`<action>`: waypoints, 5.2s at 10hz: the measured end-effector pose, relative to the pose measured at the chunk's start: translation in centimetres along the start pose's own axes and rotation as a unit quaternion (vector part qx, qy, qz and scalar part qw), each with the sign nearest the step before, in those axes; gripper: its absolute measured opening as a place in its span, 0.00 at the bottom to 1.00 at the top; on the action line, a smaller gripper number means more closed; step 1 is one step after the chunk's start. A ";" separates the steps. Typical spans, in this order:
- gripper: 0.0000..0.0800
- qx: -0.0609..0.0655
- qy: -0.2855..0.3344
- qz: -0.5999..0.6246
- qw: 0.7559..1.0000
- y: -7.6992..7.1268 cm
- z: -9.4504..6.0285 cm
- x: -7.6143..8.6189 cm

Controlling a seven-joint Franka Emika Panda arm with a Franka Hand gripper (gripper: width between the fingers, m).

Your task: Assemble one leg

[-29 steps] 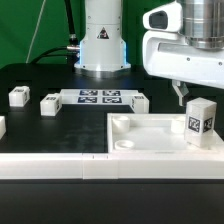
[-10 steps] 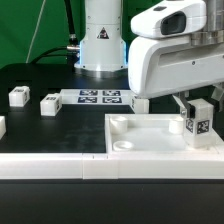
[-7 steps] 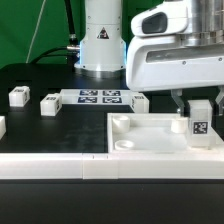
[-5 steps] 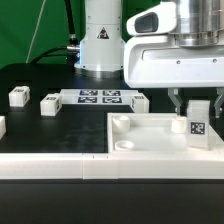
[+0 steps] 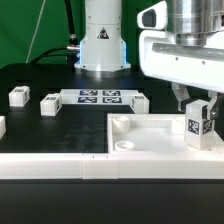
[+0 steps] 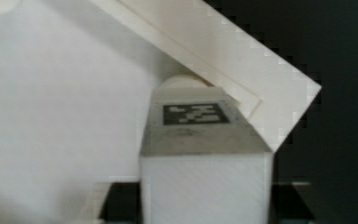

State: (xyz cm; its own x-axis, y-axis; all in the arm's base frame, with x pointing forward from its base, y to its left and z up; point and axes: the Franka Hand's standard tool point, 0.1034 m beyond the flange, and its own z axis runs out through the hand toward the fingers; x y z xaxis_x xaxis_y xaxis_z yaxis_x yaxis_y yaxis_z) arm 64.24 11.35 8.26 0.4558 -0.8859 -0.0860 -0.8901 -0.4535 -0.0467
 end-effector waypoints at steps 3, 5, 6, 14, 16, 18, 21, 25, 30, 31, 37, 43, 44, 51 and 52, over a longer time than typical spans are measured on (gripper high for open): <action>0.37 0.000 -0.004 0.083 0.997 0.1 0.0 0.0; 0.46 0.000 -0.007 0.094 0.996 0.1 0.1 -0.1; 0.46 0.001 -0.006 0.069 0.998 0.0 0.1 0.0; 0.81 0.006 0.002 -0.355 0.935 -0.4 0.5 -1.0; 0.81 0.003 0.003 -0.457 0.890 -0.4 0.5 -1.0; 0.81 0.005 0.014 -0.501 0.865 -0.6 0.5 -0.8; 0.65 0.005 0.013 -0.502 0.865 -0.6 0.5 -0.8; 0.37 0.004 0.014 -0.480 0.877 -0.4 0.6 -0.3; 0.37 0.019 0.004 -0.154 0.988 0.0 0.7 0.4; 0.37 0.019 0.003 -0.110 0.994 0.0 0.8 0.4; 0.37 0.012 0.001 0.213 0.977 0.2 0.9 -0.2; 0.68 0.014 -0.007 0.221 0.975 0.2 1.0 -0.5; 0.79 0.013 -0.006 0.151 0.988 0.1 1.0 -0.7; 0.81 -0.004 0.001 -0.287 0.958 0.1 1.4 -1.7; 0.81 -0.007 -0.001 -0.332 0.943 0.1 1.3 -1.4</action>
Offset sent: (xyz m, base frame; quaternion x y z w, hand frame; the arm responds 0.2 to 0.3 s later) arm 0.0000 0.0000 0.0000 0.0000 0.0000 0.1593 0.9872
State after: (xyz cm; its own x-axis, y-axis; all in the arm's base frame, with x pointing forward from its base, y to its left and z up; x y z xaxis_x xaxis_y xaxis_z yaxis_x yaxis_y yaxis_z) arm 63.47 12.66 7.07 0.9132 -0.4051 -0.0434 -0.4073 -0.9099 -0.0782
